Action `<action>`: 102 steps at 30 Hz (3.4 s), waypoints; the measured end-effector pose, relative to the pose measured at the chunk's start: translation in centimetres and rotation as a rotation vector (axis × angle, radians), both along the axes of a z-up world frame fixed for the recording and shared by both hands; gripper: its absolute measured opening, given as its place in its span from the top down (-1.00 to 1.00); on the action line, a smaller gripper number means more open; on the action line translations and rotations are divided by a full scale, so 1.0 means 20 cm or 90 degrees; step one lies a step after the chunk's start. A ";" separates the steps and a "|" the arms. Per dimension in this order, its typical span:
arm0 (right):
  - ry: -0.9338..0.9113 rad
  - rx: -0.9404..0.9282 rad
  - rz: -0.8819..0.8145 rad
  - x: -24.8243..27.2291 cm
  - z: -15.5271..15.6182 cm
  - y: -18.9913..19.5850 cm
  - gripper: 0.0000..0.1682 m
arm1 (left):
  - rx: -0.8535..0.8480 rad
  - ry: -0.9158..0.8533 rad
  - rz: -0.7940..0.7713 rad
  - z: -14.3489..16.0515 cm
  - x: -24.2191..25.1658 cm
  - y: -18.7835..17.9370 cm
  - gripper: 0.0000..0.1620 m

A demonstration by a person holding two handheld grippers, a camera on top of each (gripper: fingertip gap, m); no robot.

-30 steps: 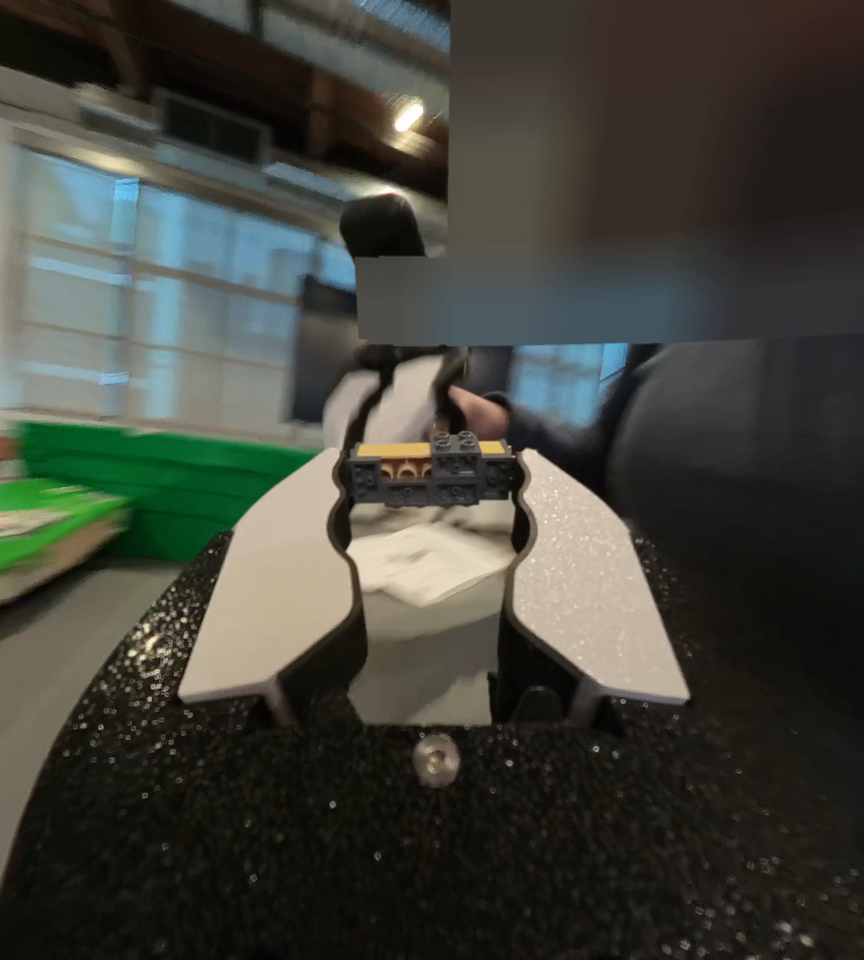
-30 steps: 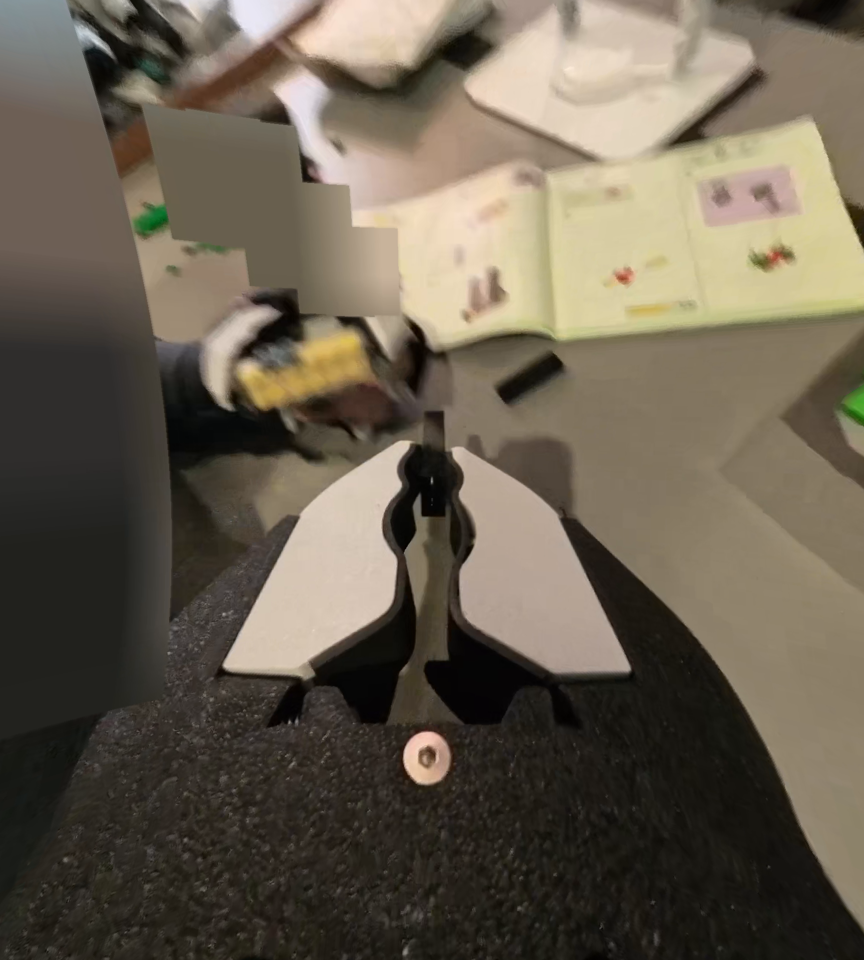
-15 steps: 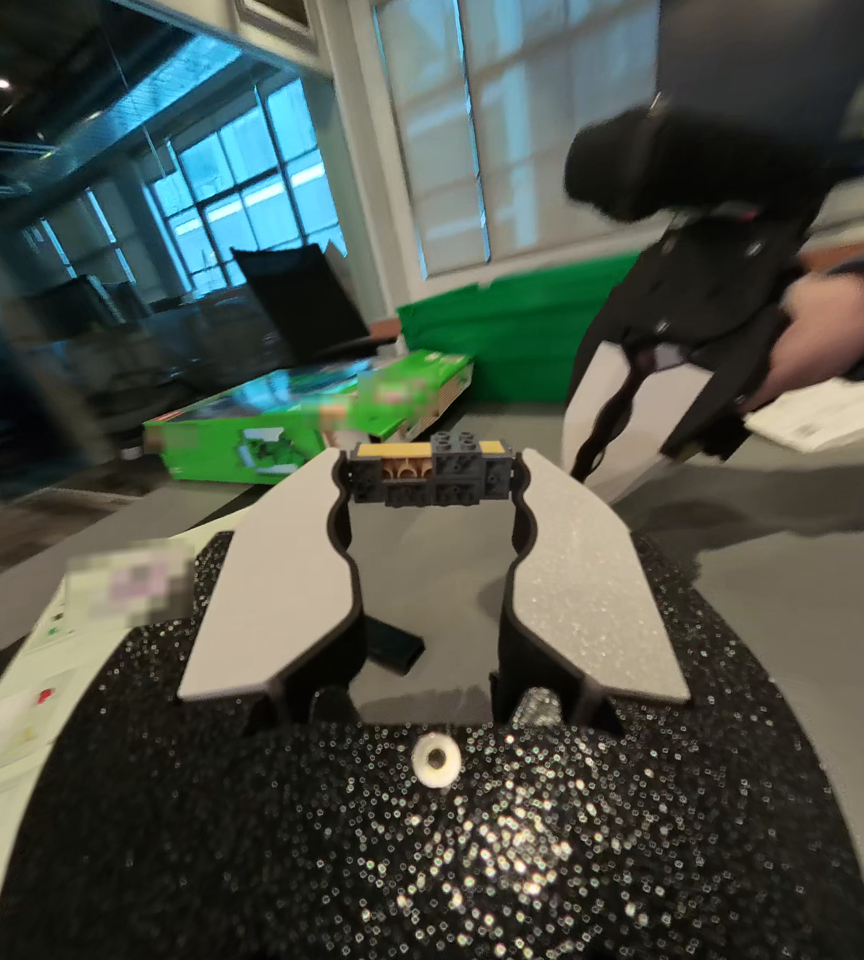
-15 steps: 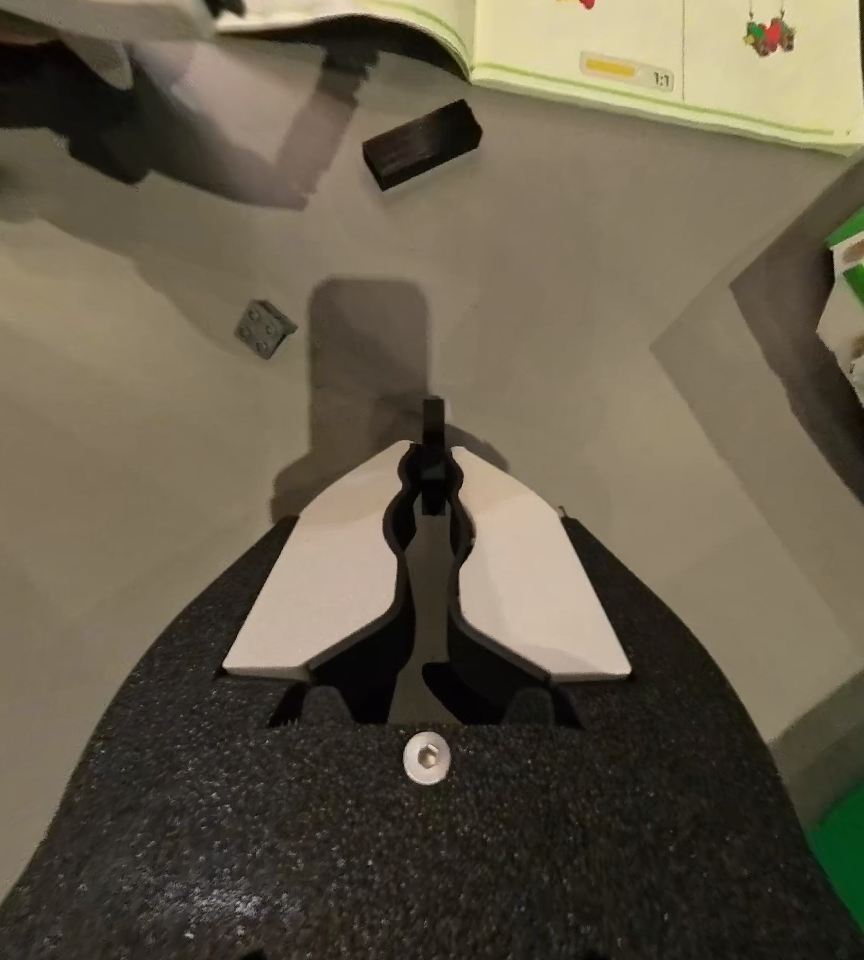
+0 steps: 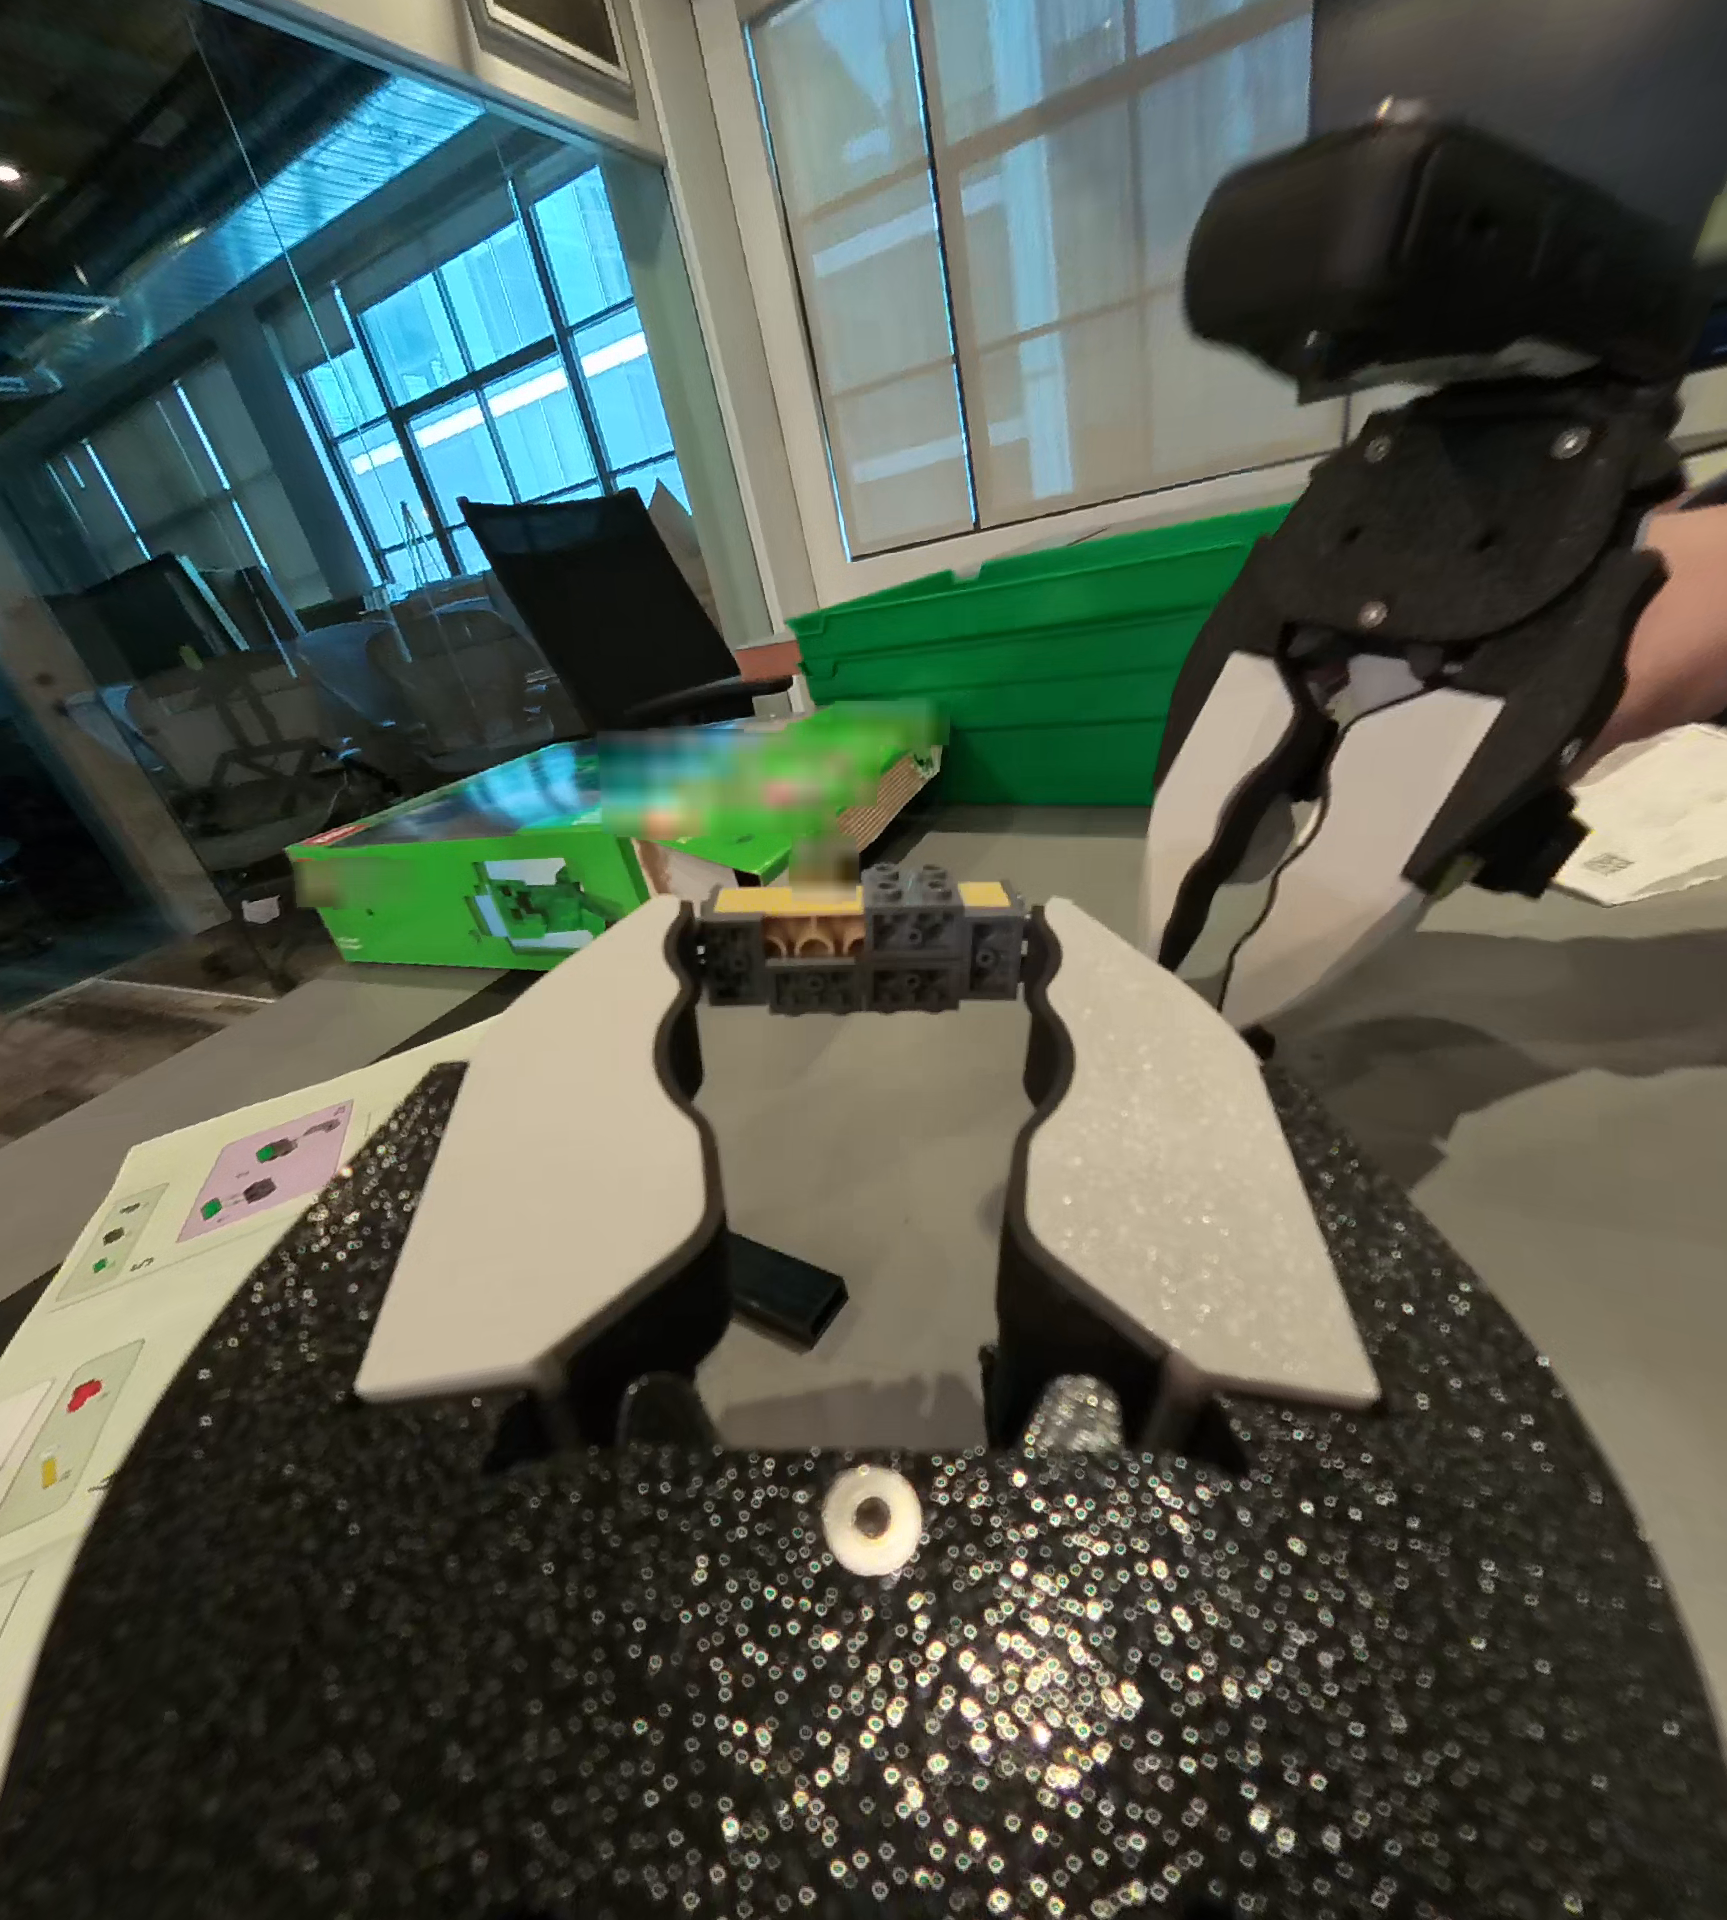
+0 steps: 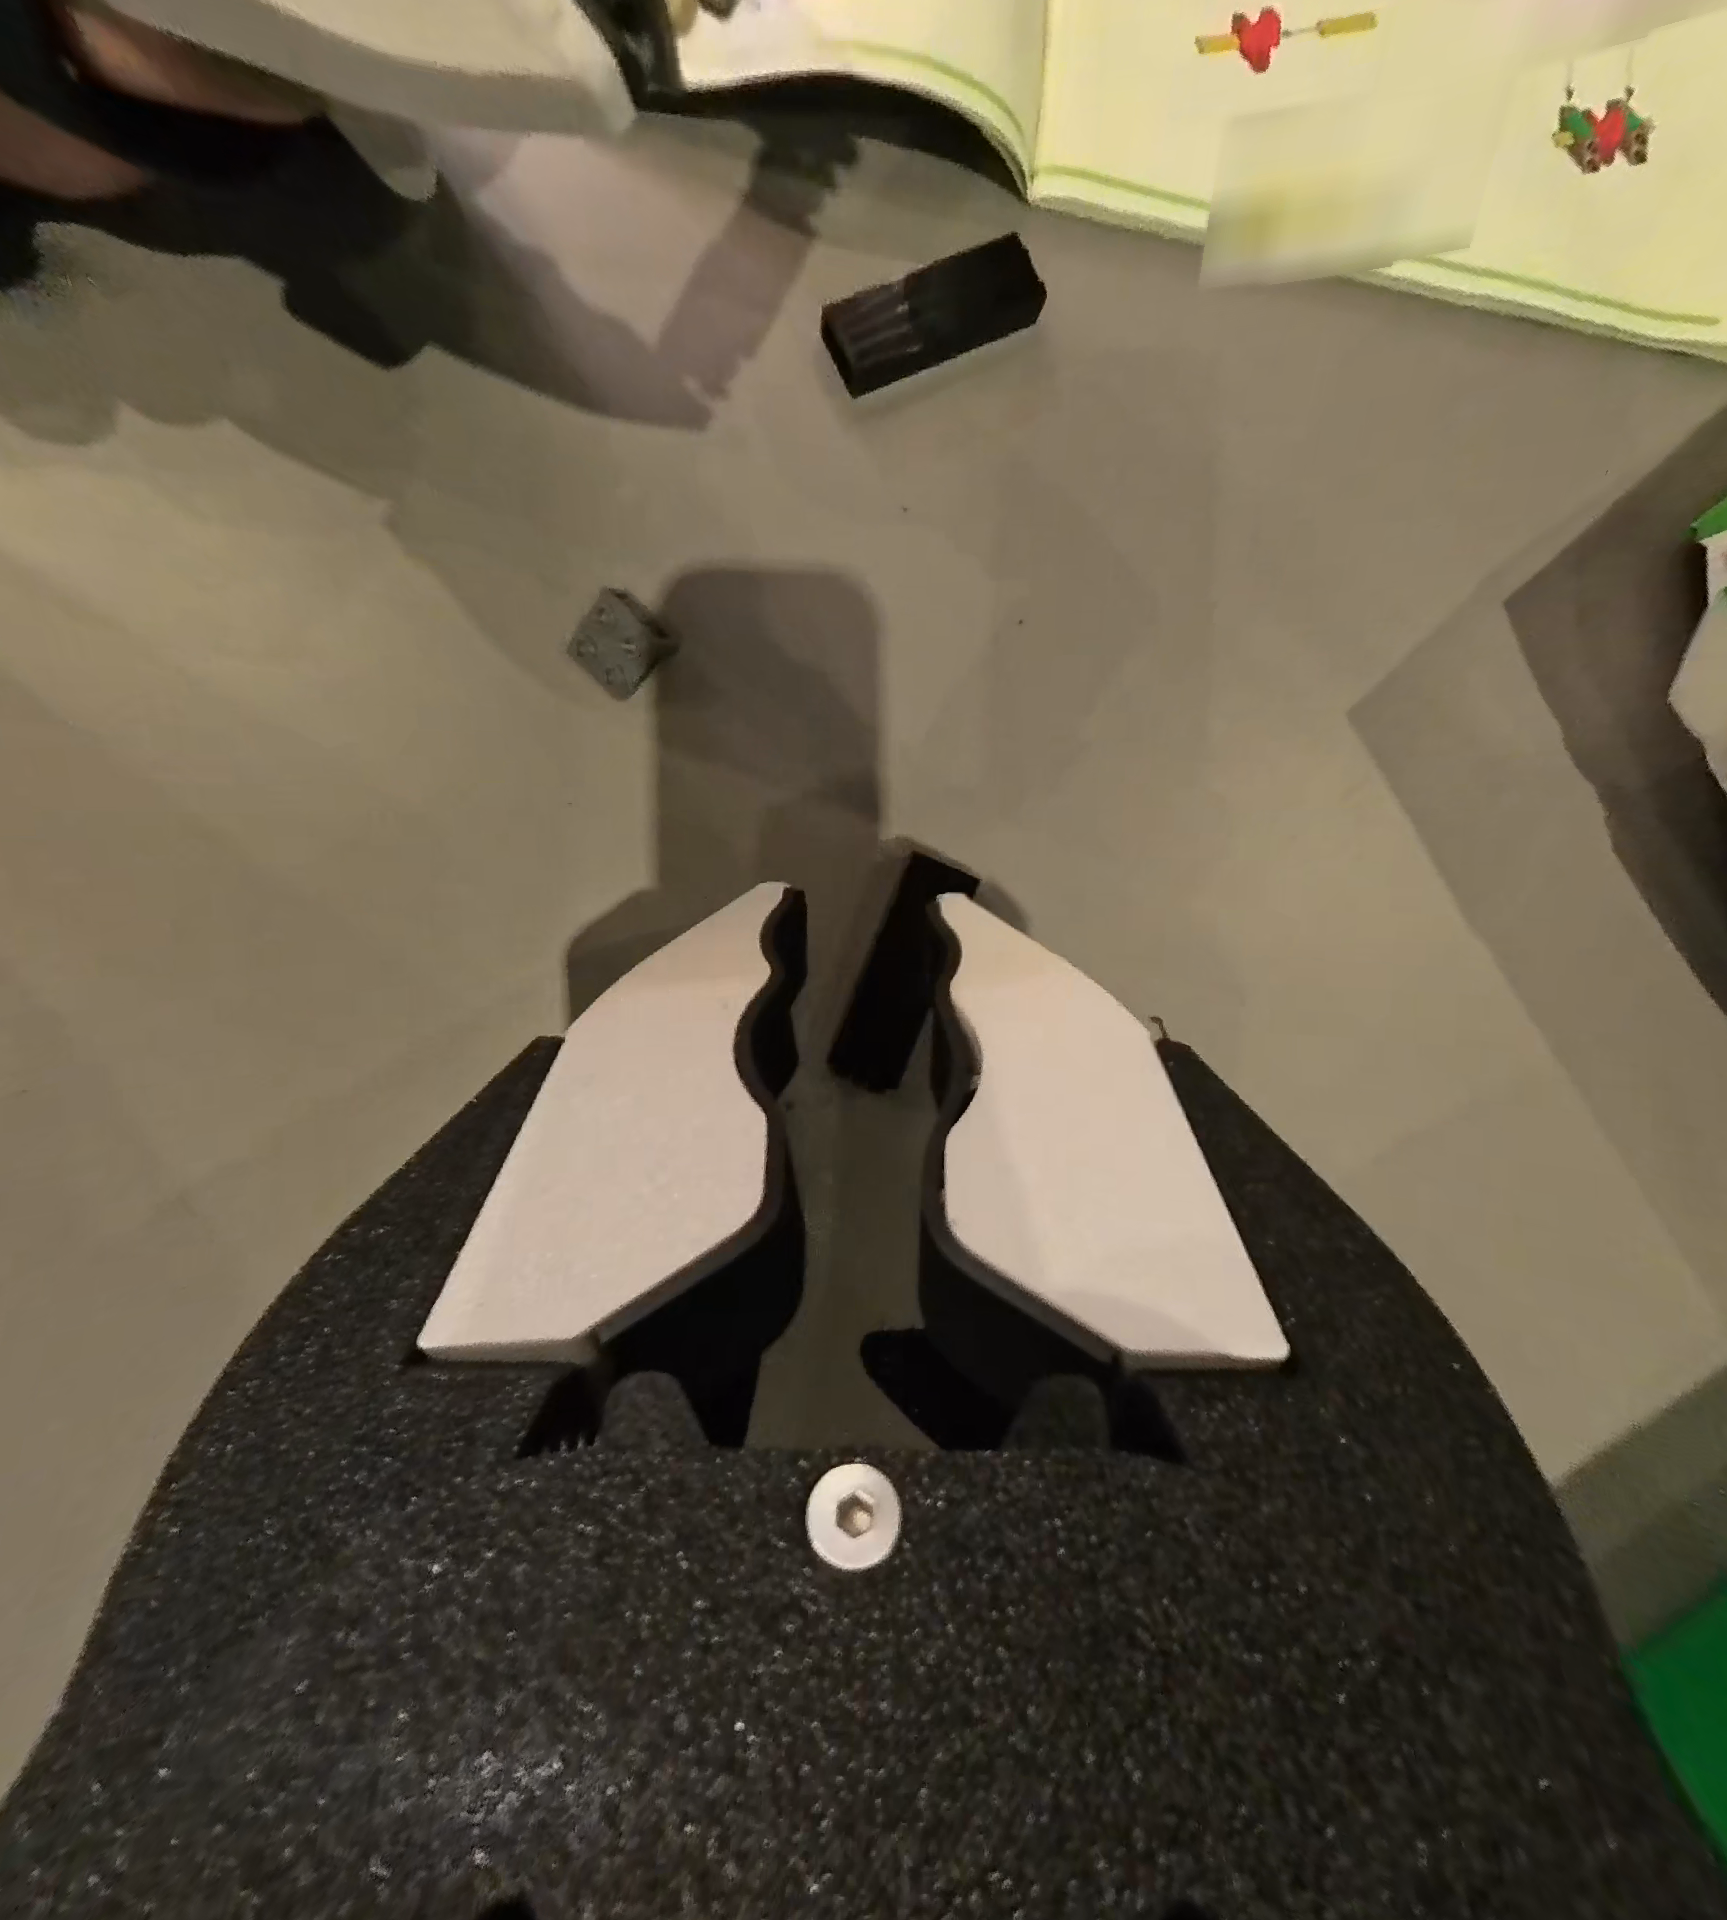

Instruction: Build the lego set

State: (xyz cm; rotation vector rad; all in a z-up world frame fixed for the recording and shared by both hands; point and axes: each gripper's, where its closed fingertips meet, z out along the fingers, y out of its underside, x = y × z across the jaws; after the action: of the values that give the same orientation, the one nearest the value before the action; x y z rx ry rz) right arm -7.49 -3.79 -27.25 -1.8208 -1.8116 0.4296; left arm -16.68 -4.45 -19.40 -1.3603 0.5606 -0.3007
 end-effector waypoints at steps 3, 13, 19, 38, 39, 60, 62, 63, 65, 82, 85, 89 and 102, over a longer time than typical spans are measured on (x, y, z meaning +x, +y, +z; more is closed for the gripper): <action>0.014 0.008 0.000 0.00 0.04 0.00 0.77 | -0.001 0.003 0.001 0.00 0.00 0.00 0.26; 0.224 -0.188 -0.022 -0.14 0.35 -0.06 0.76 | 0.011 -0.005 -0.016 0.01 0.02 -0.01 0.26; 0.248 -0.226 -0.037 -0.20 0.42 -0.10 0.68 | 0.006 0.078 0.021 -0.04 0.04 0.00 0.26; 0.115 -0.201 -0.076 -0.36 0.24 -0.13 0.67 | 0.023 0.252 0.027 -0.12 0.15 -0.01 0.26; 0.112 -0.205 -0.075 -0.36 0.23 -0.14 0.68 | 0.023 0.251 0.028 -0.12 0.15 -0.01 0.26; 0.227 -0.519 -0.015 -0.34 0.37 -0.24 0.78 | 0.102 0.210 -0.008 -0.03 0.19 -0.07 0.10; 0.225 -0.574 -0.003 -0.32 0.38 -0.27 0.78 | 0.125 0.216 -0.011 -0.01 0.20 -0.09 0.17; 0.224 -0.593 0.002 -0.32 0.38 -0.28 0.79 | 0.134 0.214 -0.016 0.00 0.20 -0.10 0.21; 0.228 -0.629 0.007 -0.31 0.39 -0.29 0.79 | 0.146 0.210 -0.026 0.01 0.21 -0.11 0.21; 0.350 -0.649 -0.015 -0.28 0.47 -0.17 0.66 | 0.103 0.168 -0.041 0.01 0.14 -0.10 0.22; 0.321 -0.511 0.004 -0.24 0.40 -0.13 0.64 | 0.075 0.115 -0.015 0.05 -0.03 -0.09 0.22; 0.199 -0.349 0.072 -0.23 0.22 -0.17 0.67 | 0.042 0.023 -0.006 0.07 -0.19 -0.12 0.22; 0.112 -0.055 -0.157 -0.28 -0.05 -0.18 0.85 | -0.004 0.057 -0.022 -0.02 -0.11 -0.13 0.22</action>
State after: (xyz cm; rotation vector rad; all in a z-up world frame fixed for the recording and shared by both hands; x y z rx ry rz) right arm -13.15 -7.36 -28.22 -1.9687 -1.4507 0.5604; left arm -18.98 -6.95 -19.82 -1.3760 0.6587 -0.2713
